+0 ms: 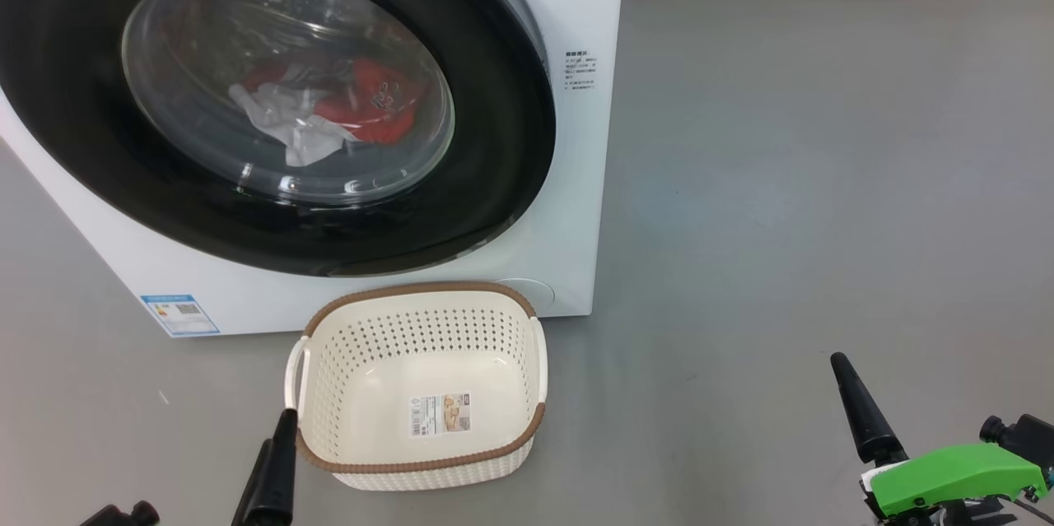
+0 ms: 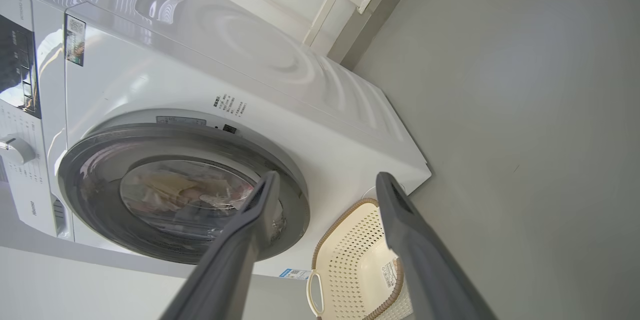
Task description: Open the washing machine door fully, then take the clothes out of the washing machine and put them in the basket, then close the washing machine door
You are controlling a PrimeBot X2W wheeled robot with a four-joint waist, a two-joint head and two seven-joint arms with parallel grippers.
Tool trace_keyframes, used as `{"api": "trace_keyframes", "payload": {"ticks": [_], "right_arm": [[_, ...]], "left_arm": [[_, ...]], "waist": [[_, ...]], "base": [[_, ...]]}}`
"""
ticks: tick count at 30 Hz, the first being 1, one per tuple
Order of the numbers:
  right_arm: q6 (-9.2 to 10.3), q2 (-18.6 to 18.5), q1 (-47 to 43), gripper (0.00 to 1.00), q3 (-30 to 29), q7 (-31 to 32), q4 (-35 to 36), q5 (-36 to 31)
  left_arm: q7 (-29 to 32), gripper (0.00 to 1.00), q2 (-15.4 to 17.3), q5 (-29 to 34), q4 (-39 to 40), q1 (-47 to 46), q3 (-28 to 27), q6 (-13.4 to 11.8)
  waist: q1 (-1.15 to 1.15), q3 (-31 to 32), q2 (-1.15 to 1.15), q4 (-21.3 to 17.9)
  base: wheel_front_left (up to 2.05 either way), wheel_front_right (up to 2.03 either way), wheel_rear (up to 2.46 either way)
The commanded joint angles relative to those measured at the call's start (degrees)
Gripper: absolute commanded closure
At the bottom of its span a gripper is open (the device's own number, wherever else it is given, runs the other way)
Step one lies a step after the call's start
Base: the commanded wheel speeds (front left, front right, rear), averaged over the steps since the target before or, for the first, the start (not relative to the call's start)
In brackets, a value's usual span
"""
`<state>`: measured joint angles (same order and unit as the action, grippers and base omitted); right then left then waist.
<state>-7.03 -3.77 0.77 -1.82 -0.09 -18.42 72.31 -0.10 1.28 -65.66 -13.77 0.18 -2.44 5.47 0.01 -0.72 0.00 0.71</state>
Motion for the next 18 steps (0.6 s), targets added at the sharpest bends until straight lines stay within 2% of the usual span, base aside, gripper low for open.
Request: {"api": "trace_keyframes", "payload": {"ticks": [1, 18], "right_arm": [[-0.15, -1.23, 1.74, 0.0, 0.64, -0.69, 1.68, -2.29], [-0.22, -1.9, 1.74, 0.0, 2.19, -3.72, 1.63, -15.62]], "left_arm": [[-0.69, 0.0, 0.87, 2.46, 2.07, -0.63, -0.43, -0.48], [-3.72, 0.0, 1.56, 16.85, 3.8, 0.25, 1.59, -3.23]], "waist": [[-0.01, -0.05, 0.0, 0.04], [-0.01, -0.17, 0.0, 0.33]], "base": [[0.0, 0.0, 0.0], [0.0, 0.0, 0.0]]}}
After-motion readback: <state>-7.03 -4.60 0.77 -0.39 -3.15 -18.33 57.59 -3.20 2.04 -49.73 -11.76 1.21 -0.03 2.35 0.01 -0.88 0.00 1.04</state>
